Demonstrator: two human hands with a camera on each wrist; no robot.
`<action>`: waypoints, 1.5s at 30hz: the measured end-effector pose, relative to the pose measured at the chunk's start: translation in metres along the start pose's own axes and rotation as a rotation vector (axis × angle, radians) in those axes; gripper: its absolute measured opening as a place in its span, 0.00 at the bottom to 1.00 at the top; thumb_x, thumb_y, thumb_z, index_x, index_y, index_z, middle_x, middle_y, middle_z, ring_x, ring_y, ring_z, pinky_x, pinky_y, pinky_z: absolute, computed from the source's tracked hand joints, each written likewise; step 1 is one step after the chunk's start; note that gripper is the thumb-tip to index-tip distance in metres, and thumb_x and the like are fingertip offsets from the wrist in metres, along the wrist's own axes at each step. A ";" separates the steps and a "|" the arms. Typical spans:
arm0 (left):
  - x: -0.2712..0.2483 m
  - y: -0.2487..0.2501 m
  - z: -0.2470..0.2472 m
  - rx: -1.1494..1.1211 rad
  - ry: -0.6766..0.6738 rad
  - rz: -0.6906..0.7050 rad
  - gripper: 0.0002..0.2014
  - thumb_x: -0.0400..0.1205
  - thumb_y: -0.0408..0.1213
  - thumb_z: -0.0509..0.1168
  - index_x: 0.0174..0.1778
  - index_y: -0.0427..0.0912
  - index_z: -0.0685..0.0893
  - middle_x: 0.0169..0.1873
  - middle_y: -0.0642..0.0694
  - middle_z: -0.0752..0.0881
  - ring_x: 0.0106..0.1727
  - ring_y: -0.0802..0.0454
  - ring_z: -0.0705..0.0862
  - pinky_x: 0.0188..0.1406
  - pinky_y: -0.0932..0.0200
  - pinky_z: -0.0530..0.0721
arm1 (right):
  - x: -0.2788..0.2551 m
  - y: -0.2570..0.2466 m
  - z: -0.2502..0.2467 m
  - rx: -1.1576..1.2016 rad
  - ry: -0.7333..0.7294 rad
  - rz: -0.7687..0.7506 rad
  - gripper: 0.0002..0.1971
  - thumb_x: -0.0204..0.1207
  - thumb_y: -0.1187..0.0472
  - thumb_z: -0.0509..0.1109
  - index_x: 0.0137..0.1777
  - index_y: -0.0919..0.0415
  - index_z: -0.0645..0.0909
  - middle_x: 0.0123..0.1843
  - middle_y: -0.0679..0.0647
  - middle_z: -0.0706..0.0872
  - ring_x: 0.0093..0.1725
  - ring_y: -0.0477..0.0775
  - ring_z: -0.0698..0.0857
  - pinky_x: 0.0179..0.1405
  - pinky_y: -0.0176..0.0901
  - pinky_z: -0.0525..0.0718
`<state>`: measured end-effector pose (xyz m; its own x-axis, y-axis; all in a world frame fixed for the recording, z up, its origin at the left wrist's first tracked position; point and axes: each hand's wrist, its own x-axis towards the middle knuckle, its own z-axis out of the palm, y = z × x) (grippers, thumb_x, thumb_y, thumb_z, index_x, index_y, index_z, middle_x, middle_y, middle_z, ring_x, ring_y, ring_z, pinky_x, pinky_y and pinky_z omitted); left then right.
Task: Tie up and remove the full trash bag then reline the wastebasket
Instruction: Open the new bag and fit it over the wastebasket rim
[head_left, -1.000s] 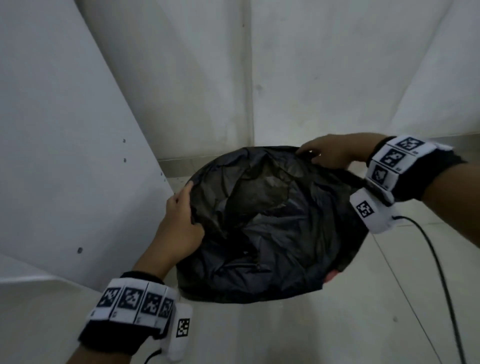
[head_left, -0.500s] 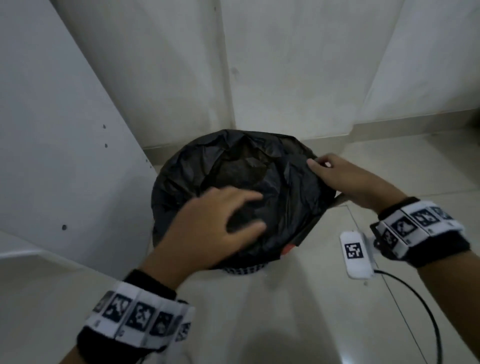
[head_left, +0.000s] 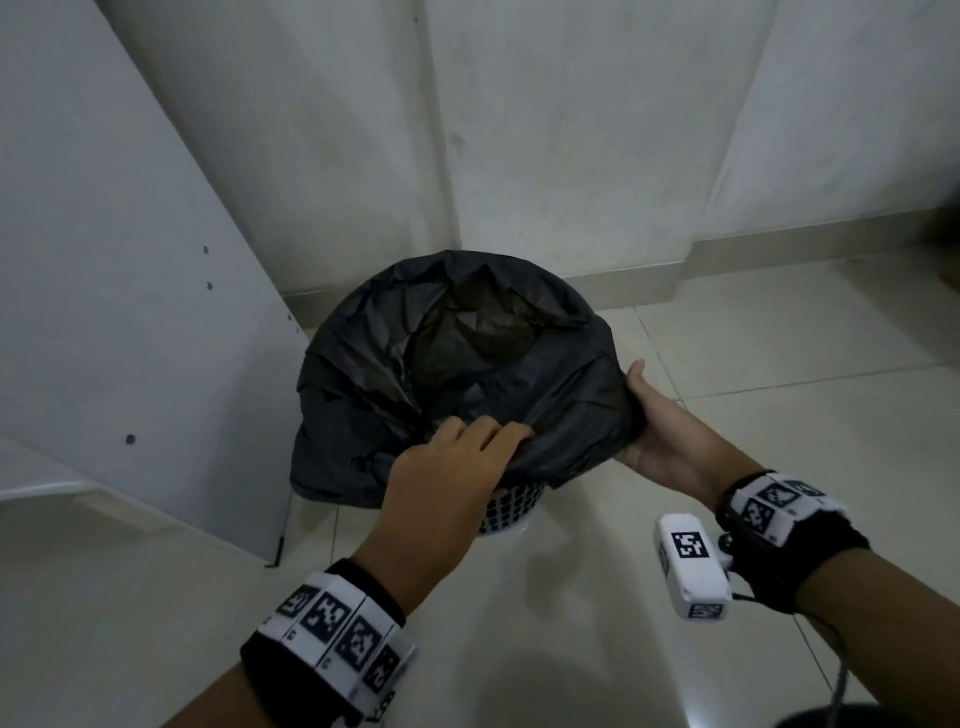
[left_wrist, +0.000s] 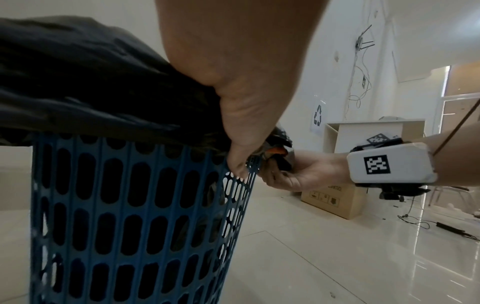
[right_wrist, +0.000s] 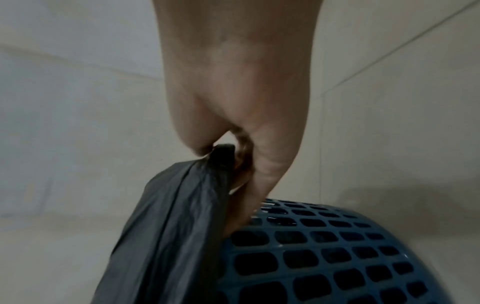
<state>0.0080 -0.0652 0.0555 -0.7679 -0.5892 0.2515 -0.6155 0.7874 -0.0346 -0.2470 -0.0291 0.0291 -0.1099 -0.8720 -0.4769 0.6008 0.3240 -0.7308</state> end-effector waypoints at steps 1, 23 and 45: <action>-0.001 -0.001 0.000 0.008 0.016 0.013 0.31 0.74 0.44 0.80 0.72 0.52 0.77 0.56 0.49 0.84 0.52 0.43 0.83 0.33 0.48 0.87 | -0.005 0.002 -0.002 -0.007 -0.064 0.011 0.31 0.80 0.34 0.57 0.75 0.53 0.77 0.70 0.55 0.85 0.69 0.56 0.84 0.59 0.52 0.88; -0.037 -0.034 -0.029 -0.304 0.355 0.193 0.12 0.73 0.47 0.74 0.51 0.50 0.90 0.65 0.40 0.86 0.66 0.36 0.83 0.68 0.36 0.76 | -0.011 -0.013 -0.018 -0.696 0.240 -0.215 0.21 0.79 0.79 0.64 0.67 0.58 0.76 0.69 0.62 0.80 0.55 0.57 0.84 0.53 0.55 0.82; 0.023 -0.155 -0.014 -1.127 0.074 -0.996 0.24 0.83 0.41 0.69 0.77 0.52 0.74 0.66 0.50 0.83 0.60 0.48 0.84 0.58 0.52 0.82 | 0.067 -0.149 0.154 -2.000 0.091 -0.020 0.35 0.87 0.45 0.57 0.86 0.65 0.54 0.86 0.63 0.62 0.81 0.65 0.67 0.68 0.50 0.74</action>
<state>0.0882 -0.1977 0.0800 -0.0982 -0.9687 -0.2279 -0.3837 -0.1744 0.9068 -0.2222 -0.1926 0.1808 -0.1750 -0.8830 -0.4355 -0.9624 0.2468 -0.1137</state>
